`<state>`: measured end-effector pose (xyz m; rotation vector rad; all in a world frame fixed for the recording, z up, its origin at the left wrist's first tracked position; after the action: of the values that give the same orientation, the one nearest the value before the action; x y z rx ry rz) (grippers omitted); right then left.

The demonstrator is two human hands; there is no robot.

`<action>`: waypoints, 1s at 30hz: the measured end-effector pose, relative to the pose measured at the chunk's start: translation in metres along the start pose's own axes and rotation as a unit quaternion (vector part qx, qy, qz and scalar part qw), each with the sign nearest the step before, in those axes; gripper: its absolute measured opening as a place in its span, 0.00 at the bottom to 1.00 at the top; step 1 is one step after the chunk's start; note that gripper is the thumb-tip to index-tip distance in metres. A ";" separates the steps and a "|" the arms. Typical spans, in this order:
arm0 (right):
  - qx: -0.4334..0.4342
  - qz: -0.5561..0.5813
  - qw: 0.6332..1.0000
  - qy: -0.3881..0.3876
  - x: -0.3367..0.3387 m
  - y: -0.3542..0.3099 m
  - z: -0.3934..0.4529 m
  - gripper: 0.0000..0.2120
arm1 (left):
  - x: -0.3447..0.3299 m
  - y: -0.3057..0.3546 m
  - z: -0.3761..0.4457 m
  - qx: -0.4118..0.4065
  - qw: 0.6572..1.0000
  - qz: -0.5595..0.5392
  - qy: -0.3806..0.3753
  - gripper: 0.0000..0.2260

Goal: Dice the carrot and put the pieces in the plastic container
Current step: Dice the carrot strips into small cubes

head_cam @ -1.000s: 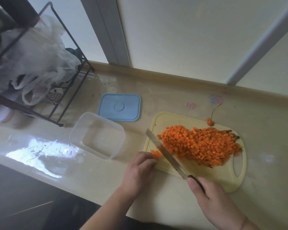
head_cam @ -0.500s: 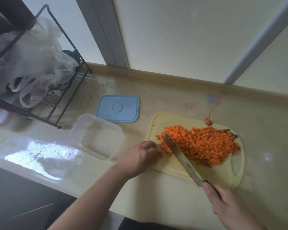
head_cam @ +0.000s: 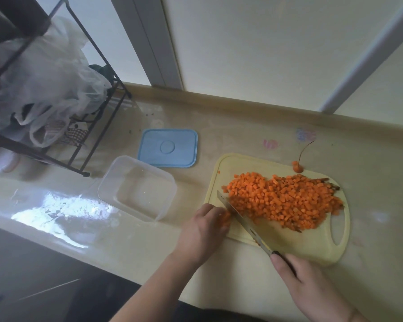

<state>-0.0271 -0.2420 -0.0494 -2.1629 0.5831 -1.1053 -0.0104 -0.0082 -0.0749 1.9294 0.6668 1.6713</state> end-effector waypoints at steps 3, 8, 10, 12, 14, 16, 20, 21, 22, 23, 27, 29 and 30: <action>0.026 0.005 1.000 0.007 -0.006 -0.006 0.003 0.29 | -0.003 0.003 -0.001 -0.011 1.000 -0.004 0.025 0.14; 0.003 0.005 1.000 0.001 0.002 -0.008 0.004 0.41 | -0.006 0.005 -0.005 -0.029 0.996 0.018 0.084 0.11; 0.007 0.001 1.000 0.004 0.004 -0.010 0.003 0.41 | -0.006 0.004 -0.008 -0.051 0.991 0.020 0.119 0.14; 0.012 -0.006 1.000 -0.002 0.003 -0.012 0.002 0.42 | -0.006 0.007 -0.010 -0.118 0.983 0.025 0.136 0.12; 0.016 -0.011 1.000 -0.006 0.001 -0.010 0.000 0.44 | -0.006 0.009 -0.012 -0.172 0.976 0.029 0.132 0.06; 0.018 -0.025 0.999 -0.008 0.001 -0.005 0.000 0.45 | -0.008 0.008 -0.012 -0.189 0.974 0.029 0.122 0.03; 0.048 -0.056 0.997 -0.012 0.001 -0.003 -0.002 0.37 | -0.014 0.001 -0.012 -0.190 0.975 0.015 0.113 0.05; 0.061 -0.064 0.996 -0.011 0.001 -0.005 -0.002 0.34 | -0.015 -0.001 -0.012 -0.190 0.976 0.009 0.110 0.05; 0.065 -0.066 0.996 -0.013 0.001 -0.006 -0.001 0.32 | -0.015 -0.003 -0.011 -0.190 0.976 0.005 0.107 0.05; 0.054 -0.061 0.997 -0.016 0.000 -0.005 0.001 0.33 | -0.015 -0.004 -0.011 -0.190 0.976 0.005 0.104 0.06; 0.008 -0.094 0.995 -0.034 -0.007 -0.003 0.017 0.39 | -0.014 -0.006 -0.010 -0.202 0.975 0.007 0.097 0.08; 0.015 -0.092 0.995 -0.031 -0.007 -0.009 0.024 0.37 | -0.015 -0.008 -0.011 -0.210 0.973 0.012 0.095 0.10; 0.017 -0.088 0.996 -0.028 -0.005 -0.012 0.027 0.36 | -0.015 -0.009 -0.011 -0.212 0.972 0.014 0.097 0.10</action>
<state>-0.0067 -0.2216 -0.0558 -2.2404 0.3513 -1.1333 -0.0237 -0.0106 -0.0908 1.4950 0.3159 1.8583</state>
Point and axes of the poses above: each hand's wrist, its own z-axis towards the middle knuckle, its own x-axis out of the back of the hand, y = z × x, the point moved 5 cm from there along z, towards the middle knuckle, and after that the axes turned 5 degrees about -y, right-handed, at the moved point
